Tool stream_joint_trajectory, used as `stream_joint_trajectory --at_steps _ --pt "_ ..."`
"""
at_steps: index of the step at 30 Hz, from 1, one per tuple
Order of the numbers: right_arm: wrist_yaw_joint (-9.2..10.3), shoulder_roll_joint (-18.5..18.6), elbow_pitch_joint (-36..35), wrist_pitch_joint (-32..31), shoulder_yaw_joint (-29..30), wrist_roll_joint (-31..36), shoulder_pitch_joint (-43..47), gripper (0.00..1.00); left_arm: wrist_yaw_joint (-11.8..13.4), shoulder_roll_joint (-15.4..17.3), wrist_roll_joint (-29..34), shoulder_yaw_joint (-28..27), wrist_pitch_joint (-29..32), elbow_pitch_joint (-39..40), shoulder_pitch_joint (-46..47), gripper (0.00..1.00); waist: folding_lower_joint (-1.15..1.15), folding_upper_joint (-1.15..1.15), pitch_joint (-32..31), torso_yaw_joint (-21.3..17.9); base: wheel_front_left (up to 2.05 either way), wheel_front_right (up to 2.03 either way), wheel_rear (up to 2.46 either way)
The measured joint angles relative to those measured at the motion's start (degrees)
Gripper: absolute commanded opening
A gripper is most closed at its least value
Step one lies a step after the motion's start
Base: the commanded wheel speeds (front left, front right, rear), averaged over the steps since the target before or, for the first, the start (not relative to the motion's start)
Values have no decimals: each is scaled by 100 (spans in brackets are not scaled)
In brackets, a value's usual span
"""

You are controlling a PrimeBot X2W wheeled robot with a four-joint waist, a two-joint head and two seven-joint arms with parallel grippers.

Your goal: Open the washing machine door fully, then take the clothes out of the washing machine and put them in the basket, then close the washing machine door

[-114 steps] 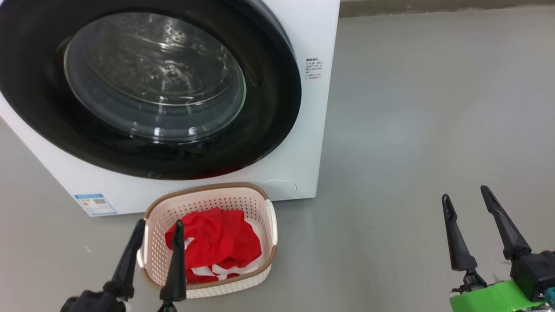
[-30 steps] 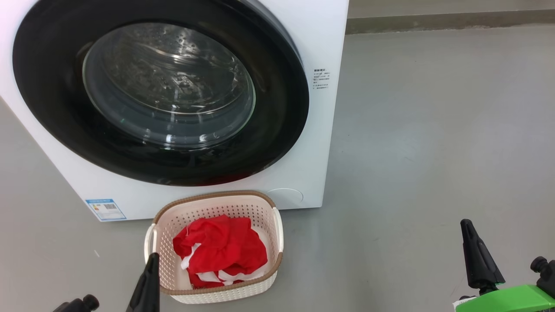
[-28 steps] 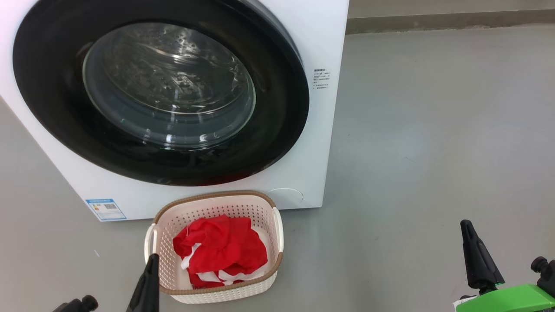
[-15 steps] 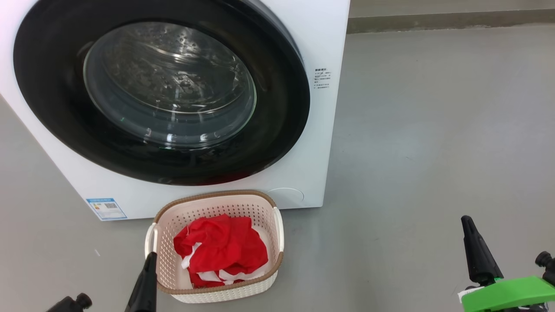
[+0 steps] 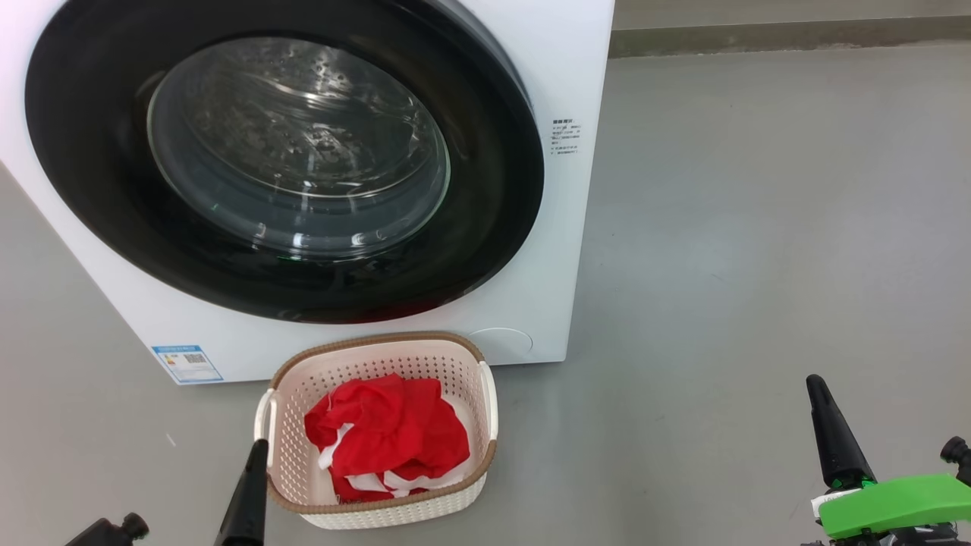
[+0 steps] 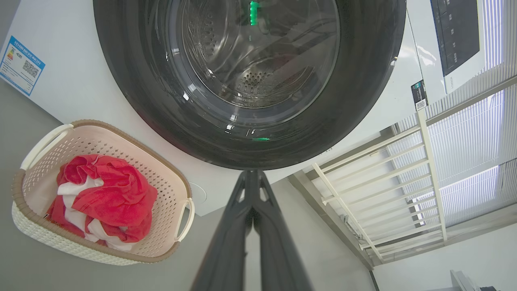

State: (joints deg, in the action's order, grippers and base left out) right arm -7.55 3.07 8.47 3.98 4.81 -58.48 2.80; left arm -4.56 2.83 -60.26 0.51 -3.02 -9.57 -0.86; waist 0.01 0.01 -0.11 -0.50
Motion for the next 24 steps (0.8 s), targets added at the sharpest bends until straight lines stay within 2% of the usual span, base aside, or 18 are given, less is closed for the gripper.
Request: stream_joint_trajectory --at_steps 24 --pt "1 19 320 -399 9 -1681 -219 0 -104 0 -1553 -171 398 -259 151 0 0 0 14 24 0 0 0"
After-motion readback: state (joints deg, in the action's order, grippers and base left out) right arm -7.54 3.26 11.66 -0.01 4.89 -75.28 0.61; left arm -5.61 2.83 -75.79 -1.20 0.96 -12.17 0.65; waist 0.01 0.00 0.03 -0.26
